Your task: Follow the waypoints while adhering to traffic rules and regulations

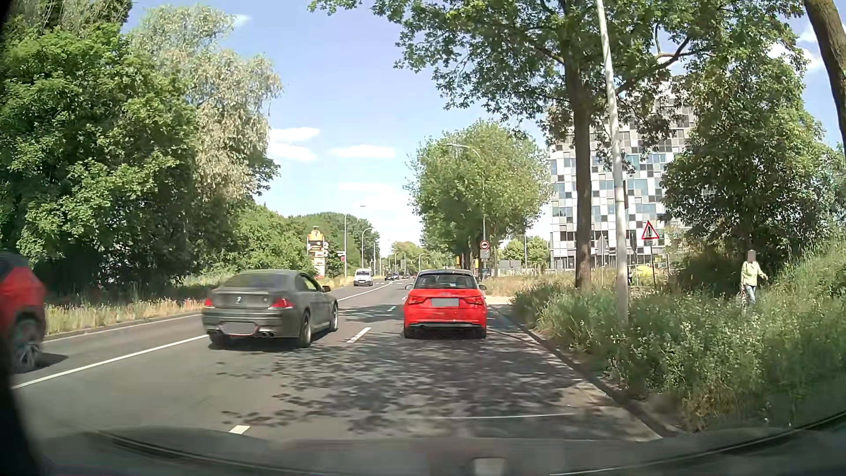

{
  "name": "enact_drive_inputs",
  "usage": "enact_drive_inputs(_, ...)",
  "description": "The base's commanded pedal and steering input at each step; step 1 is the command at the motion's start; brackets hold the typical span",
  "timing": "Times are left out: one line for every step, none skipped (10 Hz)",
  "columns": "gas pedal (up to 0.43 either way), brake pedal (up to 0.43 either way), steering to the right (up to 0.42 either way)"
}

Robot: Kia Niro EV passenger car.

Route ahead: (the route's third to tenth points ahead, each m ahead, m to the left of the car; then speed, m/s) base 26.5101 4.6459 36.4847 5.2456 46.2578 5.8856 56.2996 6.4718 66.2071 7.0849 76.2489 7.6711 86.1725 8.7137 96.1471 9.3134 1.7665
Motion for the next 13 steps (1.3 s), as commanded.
enact_drive_inputs(0.000,0.037,-0.001)
enact_drive_inputs(0.000,0.037,-0.001)
enact_drive_inputs(0.000,0.030,-0.001)
enact_drive_inputs(0.000,0.030,-0.001)
enact_drive_inputs(0.000,0.037,-0.001)
enact_drive_inputs(0.000,0.030,-0.001)
enact_drive_inputs(0.000,0.030,-0.001)
enact_drive_inputs(0.000,0.030,-0.001)
enact_drive_inputs(0.000,0.037,-0.001)
enact_drive_inputs(0.000,0.030,0.000)
enact_drive_inputs(0.000,0.030,0.000)
enact_drive_inputs(0.000,0.030,0.000)
enact_drive_inputs(0.000,0.030,0.000)
